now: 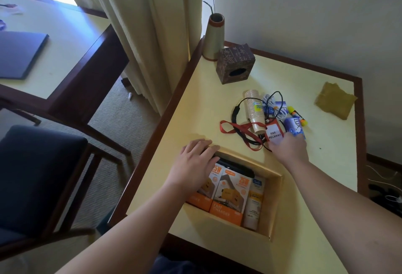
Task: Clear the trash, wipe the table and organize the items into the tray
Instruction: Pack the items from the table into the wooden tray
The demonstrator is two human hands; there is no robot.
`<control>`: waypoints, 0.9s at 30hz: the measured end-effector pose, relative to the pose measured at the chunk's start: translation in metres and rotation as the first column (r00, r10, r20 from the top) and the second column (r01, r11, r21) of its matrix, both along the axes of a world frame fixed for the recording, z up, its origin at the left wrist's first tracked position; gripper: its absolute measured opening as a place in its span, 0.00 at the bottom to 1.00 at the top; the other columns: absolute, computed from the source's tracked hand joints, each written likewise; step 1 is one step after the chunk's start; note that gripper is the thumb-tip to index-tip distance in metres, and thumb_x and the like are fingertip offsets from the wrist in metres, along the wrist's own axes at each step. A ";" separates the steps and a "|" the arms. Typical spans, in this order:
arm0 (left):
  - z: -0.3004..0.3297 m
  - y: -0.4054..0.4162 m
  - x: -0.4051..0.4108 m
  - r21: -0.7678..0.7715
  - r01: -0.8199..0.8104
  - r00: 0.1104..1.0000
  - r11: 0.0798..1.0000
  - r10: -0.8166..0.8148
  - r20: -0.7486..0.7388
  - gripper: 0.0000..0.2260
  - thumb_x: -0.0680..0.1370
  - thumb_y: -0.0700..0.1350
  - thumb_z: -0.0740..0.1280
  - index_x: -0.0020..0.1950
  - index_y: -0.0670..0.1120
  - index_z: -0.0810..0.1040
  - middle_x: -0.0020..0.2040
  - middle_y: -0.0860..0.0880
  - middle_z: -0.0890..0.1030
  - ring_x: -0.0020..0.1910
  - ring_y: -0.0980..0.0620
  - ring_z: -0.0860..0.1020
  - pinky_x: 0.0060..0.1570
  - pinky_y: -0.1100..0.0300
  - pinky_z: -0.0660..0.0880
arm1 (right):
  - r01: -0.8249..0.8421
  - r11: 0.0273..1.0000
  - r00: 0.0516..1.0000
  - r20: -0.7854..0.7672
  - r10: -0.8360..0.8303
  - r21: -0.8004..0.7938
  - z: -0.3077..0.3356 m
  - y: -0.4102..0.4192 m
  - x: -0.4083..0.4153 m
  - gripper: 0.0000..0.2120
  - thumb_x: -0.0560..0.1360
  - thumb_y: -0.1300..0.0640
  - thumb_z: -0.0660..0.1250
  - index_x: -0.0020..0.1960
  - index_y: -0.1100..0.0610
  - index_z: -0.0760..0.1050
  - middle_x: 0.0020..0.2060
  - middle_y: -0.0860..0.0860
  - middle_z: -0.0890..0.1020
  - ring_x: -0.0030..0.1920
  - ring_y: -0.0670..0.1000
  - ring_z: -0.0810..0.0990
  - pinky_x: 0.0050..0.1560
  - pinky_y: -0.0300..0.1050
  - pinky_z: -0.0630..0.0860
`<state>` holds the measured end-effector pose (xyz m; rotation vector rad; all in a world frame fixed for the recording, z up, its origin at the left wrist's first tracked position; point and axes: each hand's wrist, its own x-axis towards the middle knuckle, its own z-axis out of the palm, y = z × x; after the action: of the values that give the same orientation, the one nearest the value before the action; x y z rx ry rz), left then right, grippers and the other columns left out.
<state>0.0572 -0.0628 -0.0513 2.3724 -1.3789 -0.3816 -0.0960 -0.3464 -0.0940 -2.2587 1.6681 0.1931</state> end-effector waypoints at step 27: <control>0.027 0.005 0.000 0.060 0.053 0.997 0.997 -0.056 0.060 0.24 0.85 0.65 0.50 0.78 0.59 0.67 0.78 0.56 0.69 0.80 0.51 0.61 0.79 0.47 0.59 | 0.152 0.978 0.765 0.644 -0.022 -0.146 0.242 0.045 -0.055 0.12 0.82 0.42 0.65 0.50 0.51 0.78 0.43 0.49 0.85 0.45 0.52 0.85 0.45 0.57 0.84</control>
<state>0.0570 -0.0575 -0.0246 2.4164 -1.4824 -0.3708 -0.1511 -0.3019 0.1485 -2.0155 1.4337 -0.7216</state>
